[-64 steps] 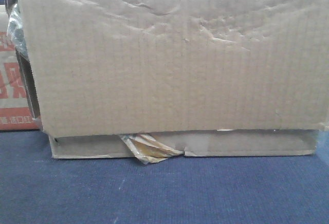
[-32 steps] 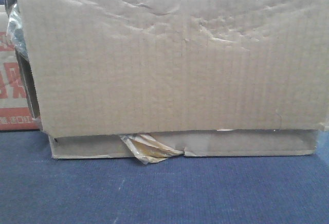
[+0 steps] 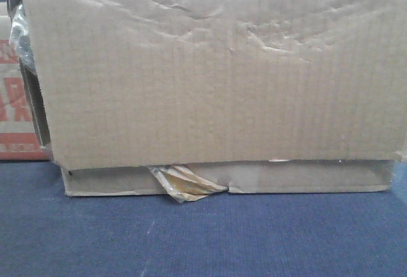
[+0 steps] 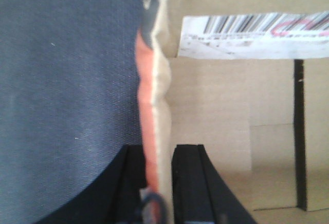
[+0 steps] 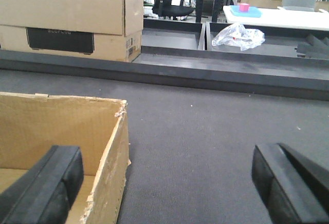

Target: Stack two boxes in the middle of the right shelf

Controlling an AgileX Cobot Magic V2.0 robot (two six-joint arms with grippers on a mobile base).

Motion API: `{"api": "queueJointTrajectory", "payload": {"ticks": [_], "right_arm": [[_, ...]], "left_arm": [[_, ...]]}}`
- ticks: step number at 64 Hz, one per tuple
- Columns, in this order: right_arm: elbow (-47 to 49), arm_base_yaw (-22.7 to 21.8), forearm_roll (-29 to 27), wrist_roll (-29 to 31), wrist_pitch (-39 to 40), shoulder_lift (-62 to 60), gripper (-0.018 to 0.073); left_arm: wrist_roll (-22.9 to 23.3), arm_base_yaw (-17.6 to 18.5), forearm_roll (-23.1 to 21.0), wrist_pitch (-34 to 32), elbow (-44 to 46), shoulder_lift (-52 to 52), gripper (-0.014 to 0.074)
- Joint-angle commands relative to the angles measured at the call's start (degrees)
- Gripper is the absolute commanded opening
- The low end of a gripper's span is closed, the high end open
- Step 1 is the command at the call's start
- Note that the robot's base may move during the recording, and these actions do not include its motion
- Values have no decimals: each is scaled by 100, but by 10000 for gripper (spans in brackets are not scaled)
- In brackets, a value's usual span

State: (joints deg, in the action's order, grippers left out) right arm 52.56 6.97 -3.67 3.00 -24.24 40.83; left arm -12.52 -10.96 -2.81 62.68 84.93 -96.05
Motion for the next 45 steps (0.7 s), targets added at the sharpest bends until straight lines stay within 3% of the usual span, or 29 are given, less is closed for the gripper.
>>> {"api": "queueJointTrajectory", "payload": {"ticks": [1,16,29,38,45], "right_arm": [[45,5,51,1,21,20,570],[45,5,51,1,-90,20,570],[45,5,51,1,-105,20,570],[45,5,51,1,-105,20,570],[45,17,25,1,-103,20,570]], "left_arm": [[55,-37,-63,16,81,374,-111],[844,-77,616,105,867,1305,-111],[1252,84,564,265,2108,1746,-111],[1543,685,505,515,3022,1728,-111],[1827,1410,505,515,3343,1675,-111]]}}
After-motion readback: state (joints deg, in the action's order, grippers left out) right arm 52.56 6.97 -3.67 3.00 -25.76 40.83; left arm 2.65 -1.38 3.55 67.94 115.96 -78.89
